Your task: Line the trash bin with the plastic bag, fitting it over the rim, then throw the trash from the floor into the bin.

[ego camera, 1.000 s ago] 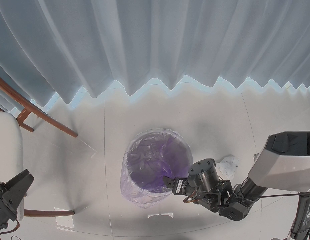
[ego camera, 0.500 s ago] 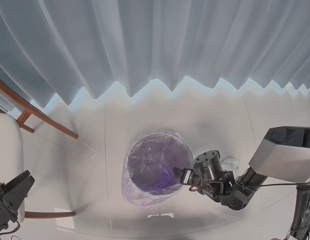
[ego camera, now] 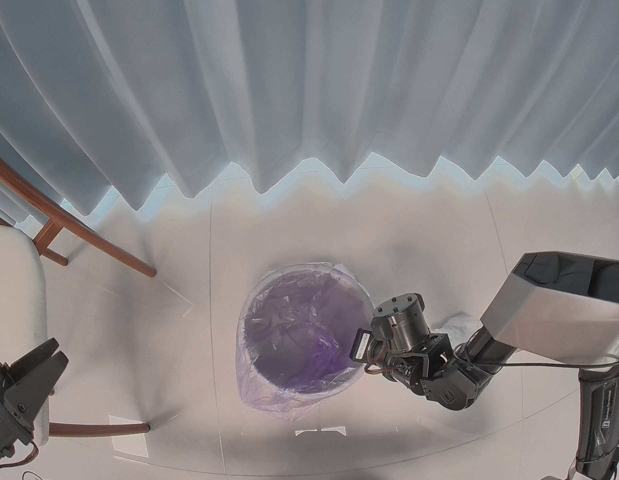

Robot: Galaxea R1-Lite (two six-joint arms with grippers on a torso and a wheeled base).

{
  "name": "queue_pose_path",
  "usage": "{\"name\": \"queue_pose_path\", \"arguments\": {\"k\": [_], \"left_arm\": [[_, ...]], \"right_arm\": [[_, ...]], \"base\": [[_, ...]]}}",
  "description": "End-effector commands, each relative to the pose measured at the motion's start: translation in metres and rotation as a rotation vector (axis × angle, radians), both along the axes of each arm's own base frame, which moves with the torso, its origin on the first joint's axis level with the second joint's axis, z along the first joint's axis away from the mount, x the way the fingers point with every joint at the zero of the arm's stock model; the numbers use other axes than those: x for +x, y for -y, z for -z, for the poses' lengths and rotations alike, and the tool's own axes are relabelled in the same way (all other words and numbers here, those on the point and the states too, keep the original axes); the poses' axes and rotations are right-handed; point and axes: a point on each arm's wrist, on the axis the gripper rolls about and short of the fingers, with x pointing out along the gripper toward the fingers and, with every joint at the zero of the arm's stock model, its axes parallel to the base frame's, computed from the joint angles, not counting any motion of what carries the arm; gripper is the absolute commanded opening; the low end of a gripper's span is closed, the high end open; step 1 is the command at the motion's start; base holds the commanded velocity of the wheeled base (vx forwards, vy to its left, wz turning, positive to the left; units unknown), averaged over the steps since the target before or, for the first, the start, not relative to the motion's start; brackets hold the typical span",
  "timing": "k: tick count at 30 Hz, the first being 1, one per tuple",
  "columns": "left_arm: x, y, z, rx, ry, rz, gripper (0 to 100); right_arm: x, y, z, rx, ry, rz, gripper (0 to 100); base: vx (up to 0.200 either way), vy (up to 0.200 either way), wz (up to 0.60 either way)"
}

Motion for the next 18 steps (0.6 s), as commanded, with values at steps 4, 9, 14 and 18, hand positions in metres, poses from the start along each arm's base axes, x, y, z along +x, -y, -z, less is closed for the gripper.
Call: {"name": "queue_pose_path", "arguments": {"k": [4,9,14,18], "left_arm": [[0.011,0.003,-0.017,0.002,-0.002,0.016,100],[0.028,0.013,-0.03,0.057,-0.042,0.094,100],[0.046,0.026,-0.033,0.133,-0.155,0.166,100],[0.063,0.041,-0.033,0.139,-0.24,0.238,100]], "right_arm": [[0.0,-0.001,-0.007,0.014,0.018,-0.002,0],[-0.014,0.006,-0.044,0.033,0.079,-0.03,0],[-0.033,0.011,-0.067,-0.012,0.141,-0.102,0],[-0.048,0.012,-0.079,-0.029,0.171,-0.148,0]], "base": [[0.0,0.0,0.0],[0.0,0.0,0.0],[0.0,0.0,0.0],[0.0,0.0,0.0]]}}
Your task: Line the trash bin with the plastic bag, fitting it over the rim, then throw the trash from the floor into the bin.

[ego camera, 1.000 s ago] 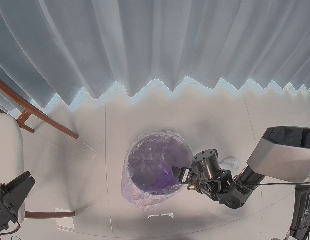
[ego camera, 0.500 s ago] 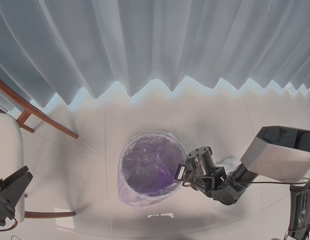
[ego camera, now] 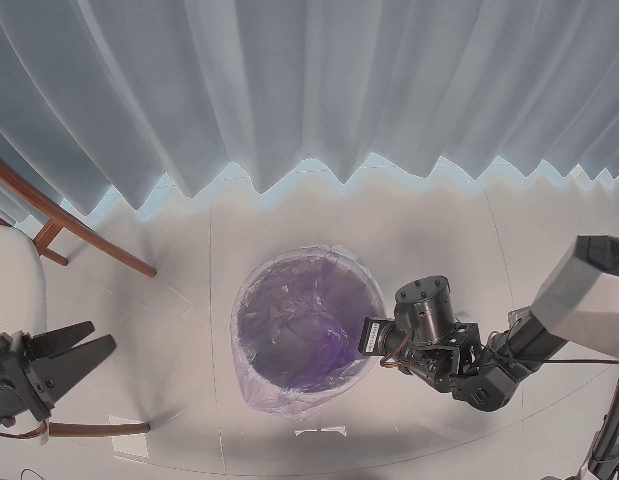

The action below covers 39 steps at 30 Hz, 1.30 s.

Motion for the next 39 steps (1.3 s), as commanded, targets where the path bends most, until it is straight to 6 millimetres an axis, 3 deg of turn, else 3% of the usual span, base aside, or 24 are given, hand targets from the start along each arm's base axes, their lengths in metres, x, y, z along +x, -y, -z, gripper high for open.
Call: {"name": "queue_pose_path", "arguments": {"k": [1,6,9,14,21,22,39], "left_arm": [[0.031,0.026,0.001,0.038,-0.148,0.1,100],[0.055,0.05,0.007,0.068,-0.252,0.172,100],[0.069,0.06,0.001,0.066,-0.258,0.217,100],[0.088,0.072,-0.013,0.062,-0.234,0.216,100],[0.101,0.081,-0.005,0.088,-0.272,0.22,100],[0.102,0.084,-0.002,0.095,-0.285,0.223,0],[0.122,0.119,0.013,0.168,-0.344,0.197,0]], "right_arm": [[-0.027,0.003,-0.031,-0.001,0.068,-0.072,0],[-0.043,0.002,-0.028,-0.05,0.087,-0.137,0],[-0.049,0.002,-0.024,-0.073,0.1,-0.166,0],[-0.059,-0.001,-0.02,-0.088,0.095,-0.201,0],[-0.065,-0.006,-0.019,-0.093,0.095,-0.227,0],[-0.064,-0.006,-0.018,-0.095,0.094,-0.227,0],[-0.063,-0.006,-0.017,-0.112,0.098,-0.233,0]], "base": [[0.0,0.0,0.0],[0.0,0.0,0.0],[0.0,0.0,0.0],[0.0,0.0,0.0],[0.0,0.0,0.0],[0.0,0.0,0.0],[0.0,0.0,0.0]]}}
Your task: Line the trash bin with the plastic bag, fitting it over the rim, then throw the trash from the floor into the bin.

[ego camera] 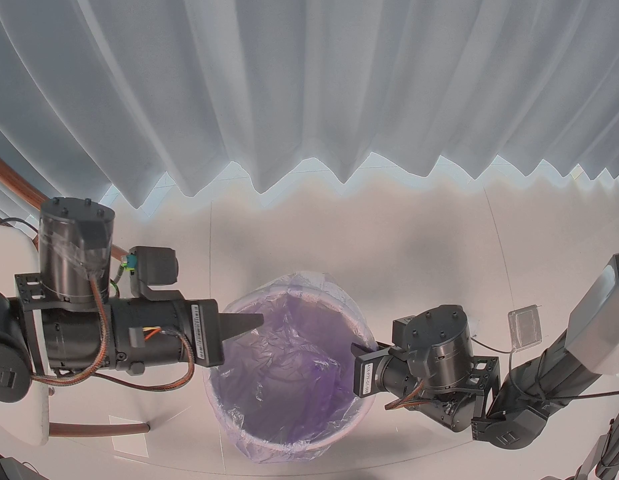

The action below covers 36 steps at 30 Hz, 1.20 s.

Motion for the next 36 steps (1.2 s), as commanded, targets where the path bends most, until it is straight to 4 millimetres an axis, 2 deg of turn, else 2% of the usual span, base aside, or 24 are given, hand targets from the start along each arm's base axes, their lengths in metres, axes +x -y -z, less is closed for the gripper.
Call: {"name": "queue_pose_path", "arguments": {"k": [1,17,24,36], "left_arm": [[0.007,0.014,0.007,0.025,-0.024,0.011,0],[0.028,0.038,-0.003,0.096,-0.045,-0.031,0],[0.025,0.037,-0.003,0.099,-0.038,-0.034,0],[0.022,0.042,-0.004,0.121,-0.021,-0.078,0]], "right_arm": [[0.0,0.0,0.001,-0.01,-0.001,-0.004,0],[0.002,-0.004,0.005,-0.027,0.002,-0.014,0],[-0.008,-0.009,0.01,-0.04,-0.01,-0.046,0],[-0.009,-0.009,0.011,-0.043,-0.014,-0.046,0]], "base": [[0.0,0.0,0.0],[0.0,0.0,0.0],[0.0,0.0,0.0],[0.0,0.0,0.0]]}}
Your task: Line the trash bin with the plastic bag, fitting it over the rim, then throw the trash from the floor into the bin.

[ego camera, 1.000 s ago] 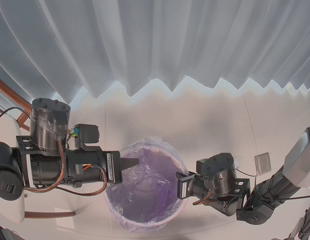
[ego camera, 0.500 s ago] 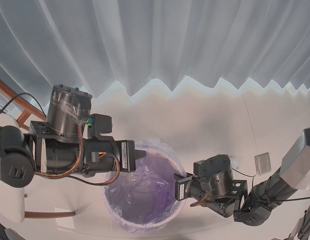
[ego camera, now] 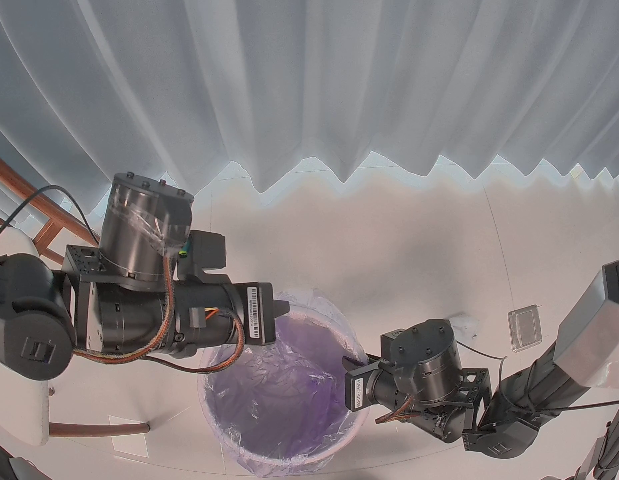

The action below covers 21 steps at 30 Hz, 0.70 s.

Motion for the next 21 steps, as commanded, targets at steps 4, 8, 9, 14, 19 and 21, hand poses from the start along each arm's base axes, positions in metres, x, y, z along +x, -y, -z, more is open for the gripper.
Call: {"name": "queue_pose_path", "arguments": {"k": [4,8,9,14,19,21], "left_arm": [[-0.002,0.0,0.001,0.012,-0.024,0.006,0],[-0.002,0.001,0.005,0.015,-0.051,-0.002,0],[-0.001,0.001,0.005,0.013,-0.054,-0.005,0],[0.005,0.008,0.004,0.009,-0.053,-0.003,0],[0.005,0.008,0.004,0.009,-0.053,-0.001,0],[0.004,0.01,0.011,0.038,-0.085,0.004,0]], "right_arm": [[-0.001,-0.001,0.004,-0.009,-0.006,-0.003,0],[-0.002,-0.003,0.007,-0.018,-0.011,-0.008,0],[-0.001,-0.003,0.008,-0.021,-0.012,-0.009,0],[-0.003,-0.004,0.009,-0.046,-0.006,-0.026,0],[-0.004,-0.004,0.013,-0.064,-0.01,-0.034,0],[-0.004,-0.004,0.019,-0.095,-0.013,-0.042,0]], "base": [[0.0,0.0,0.0],[0.0,0.0,0.0],[0.0,0.0,0.0],[0.0,0.0,0.0],[0.0,0.0,0.0],[0.0,0.0,0.0]]}}
